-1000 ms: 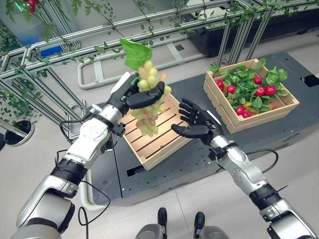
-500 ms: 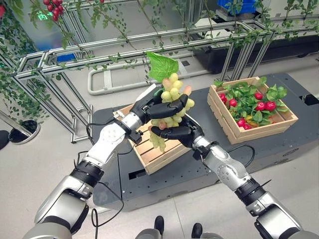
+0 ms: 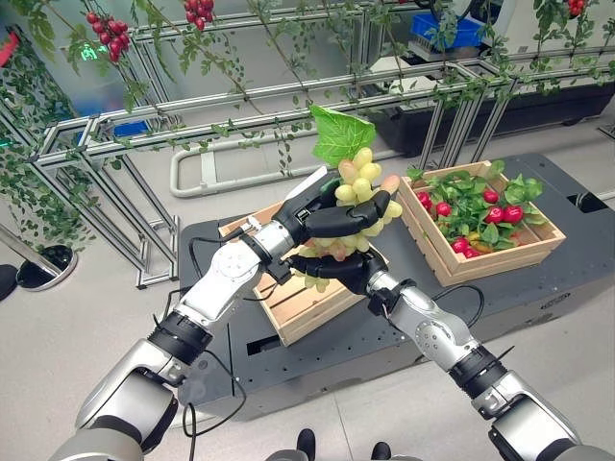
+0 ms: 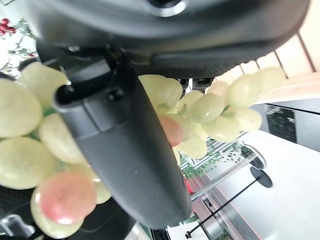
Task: Pick up the fruits from the basket on one side to the basket on the other side
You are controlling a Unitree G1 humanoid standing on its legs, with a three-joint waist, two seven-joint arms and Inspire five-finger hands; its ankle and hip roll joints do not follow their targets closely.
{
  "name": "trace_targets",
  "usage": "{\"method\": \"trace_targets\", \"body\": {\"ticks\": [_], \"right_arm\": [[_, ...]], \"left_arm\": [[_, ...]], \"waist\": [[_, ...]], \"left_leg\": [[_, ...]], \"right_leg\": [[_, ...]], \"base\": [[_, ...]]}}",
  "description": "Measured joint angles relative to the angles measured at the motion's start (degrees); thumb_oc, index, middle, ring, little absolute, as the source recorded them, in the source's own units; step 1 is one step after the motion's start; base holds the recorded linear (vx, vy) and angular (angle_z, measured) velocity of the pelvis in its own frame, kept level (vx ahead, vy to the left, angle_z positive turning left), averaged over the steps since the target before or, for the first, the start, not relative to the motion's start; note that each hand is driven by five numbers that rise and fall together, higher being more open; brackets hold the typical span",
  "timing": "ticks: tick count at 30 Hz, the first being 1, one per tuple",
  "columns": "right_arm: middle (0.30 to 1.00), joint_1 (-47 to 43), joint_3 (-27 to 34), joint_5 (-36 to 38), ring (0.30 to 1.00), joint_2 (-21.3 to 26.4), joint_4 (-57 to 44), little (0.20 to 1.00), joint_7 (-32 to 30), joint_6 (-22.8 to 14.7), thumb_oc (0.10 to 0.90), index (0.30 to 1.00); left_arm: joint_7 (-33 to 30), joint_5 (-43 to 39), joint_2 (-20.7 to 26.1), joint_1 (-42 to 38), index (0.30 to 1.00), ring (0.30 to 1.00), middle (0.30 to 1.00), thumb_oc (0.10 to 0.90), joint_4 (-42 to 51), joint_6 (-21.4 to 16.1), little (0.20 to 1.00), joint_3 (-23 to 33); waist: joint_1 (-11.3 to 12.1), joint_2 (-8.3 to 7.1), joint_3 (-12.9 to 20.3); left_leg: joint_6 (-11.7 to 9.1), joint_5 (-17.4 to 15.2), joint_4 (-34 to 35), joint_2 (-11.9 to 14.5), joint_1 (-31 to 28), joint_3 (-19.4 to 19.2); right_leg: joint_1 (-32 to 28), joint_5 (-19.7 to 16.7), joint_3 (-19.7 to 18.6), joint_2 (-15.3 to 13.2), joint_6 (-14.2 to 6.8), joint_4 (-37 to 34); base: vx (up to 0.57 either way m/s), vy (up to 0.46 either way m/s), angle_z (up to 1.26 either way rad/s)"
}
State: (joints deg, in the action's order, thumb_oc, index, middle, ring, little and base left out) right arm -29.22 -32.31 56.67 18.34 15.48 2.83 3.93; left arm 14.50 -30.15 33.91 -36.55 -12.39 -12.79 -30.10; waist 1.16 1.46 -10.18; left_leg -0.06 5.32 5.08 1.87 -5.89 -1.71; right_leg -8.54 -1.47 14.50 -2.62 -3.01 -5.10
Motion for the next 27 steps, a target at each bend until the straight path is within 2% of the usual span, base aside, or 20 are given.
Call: {"method": "trace_targets", "body": {"ticks": [1, 7, 12, 13, 14, 18, 27], "right_arm": [[0.300, 0.1, 0.0, 0.0, 0.300, 0.0, 0.0, 0.300, -0.4, -0.7, 0.400, 0.300], [0.300, 1.7, 0.0, -0.4, 0.300, -0.9, 0.0, 0.300, -1.9, -4.6, 0.400, 0.300], [0.300, 3.2, 0.0, -0.6, 0.300, -1.0, 0.0, 0.300, -2.3, -5.3, 0.400, 0.300], [0.300, 3.2, 0.0, -0.6, 0.300, -1.0, 0.0, 0.300, -2.5, -5.3, 0.400, 0.300], [0.300, 3.2, 0.1, -1.8, 0.300, -1.0, 0.0, 0.300, -3.1, -5.5, 0.400, 0.300], [0.300, 4.3, 0.1, -2.7, 0.300, -0.9, 0.0, 0.300, -3.7, -5.6, 0.400, 0.300], [0.300, 5.4, 0.2, -4.6, 0.300, 0.1, 0.1, 0.300, -4.2, -5.6, 0.400, 0.300]], "left_arm": [[-0.1, 0.0, 0.0, 0.0, 0.300, 0.300, 0.300, 0.400, 0.0, 0.0, 0.300, 0.0], [-0.5, 0.0, -1.2, 0.0, 0.300, 0.300, 0.300, 0.400, -0.5, 0.1, 0.300, 0.3], [-0.2, 0.0, -2.8, 0.2, 0.300, 0.300, 0.300, 0.400, -1.8, 0.1, 0.300, 0.3], [-0.2, 0.0, -3.2, 0.3, 0.413, 0.413, 0.413, 0.475, -1.9, 0.1, 0.413, 0.3], [-0.2, 0.0, -3.7, 0.4, 0.900, 0.900, 0.900, 0.800, -2.0, 0.1, 0.900, 0.3], [-0.3, 0.0, -4.2, 2.1, 0.900, 0.900, 0.900, 0.800, -2.0, 0.1, 0.900, 0.8], [-1.4, 0.1, -6.3, 4.2, 0.900, 0.900, 0.900, 0.800, -3.4, 0.1, 0.900, 2.4]], "waist": [[0.0, 0.00, 0.0], [0.0, 0.10, 0.1], [-0.1, 0.36, 0.2], [-0.1, 0.38, 0.2], [-0.1, 0.47, 0.3], [-0.2, 1.04, 0.6], [-0.3, 1.26, 0.8]], "left_leg": [[0.0, 0.0, 0.0, 0.0, 0.0, 0.0], [0.0, 0.0, 0.0, 0.0, -0.1, -0.2], [0.0, 0.0, 0.0, 0.0, -0.1, -0.2], [0.0, 0.0, 0.0, 0.0, -0.1, -0.3], [0.0, 0.0, 0.0, 0.0, -0.1, -0.3], [0.0, 0.0, 0.0, 0.1, -0.2, -0.4], [0.1, -0.1, 0.0, 0.1, -0.5, -0.9]], "right_leg": [[0.0, 0.0, -0.1, 0.0, 0.0, 0.0], [0.0, 0.0, -0.2, 0.0, 0.0, 0.0], [0.0, 0.0, -0.3, 0.0, 0.0, 0.0], [0.0, 0.0, -0.3, 0.0, 0.0, 0.0], [0.0, 0.0, -0.4, 0.0, 0.0, 0.0], [0.0, 0.0, -0.6, 0.0, 0.0, 0.0], [0.0, 0.0, -1.2, 0.1, 0.0, 0.0]], "base": [[0.00, 0.000, 0.00], [0.00, 0.000, 0.00], [0.00, 0.000, 0.00], [0.00, 0.000, 0.00], [0.00, 0.000, 0.00], [0.00, -0.002, -0.01], [0.00, -0.004, -0.02]]}}
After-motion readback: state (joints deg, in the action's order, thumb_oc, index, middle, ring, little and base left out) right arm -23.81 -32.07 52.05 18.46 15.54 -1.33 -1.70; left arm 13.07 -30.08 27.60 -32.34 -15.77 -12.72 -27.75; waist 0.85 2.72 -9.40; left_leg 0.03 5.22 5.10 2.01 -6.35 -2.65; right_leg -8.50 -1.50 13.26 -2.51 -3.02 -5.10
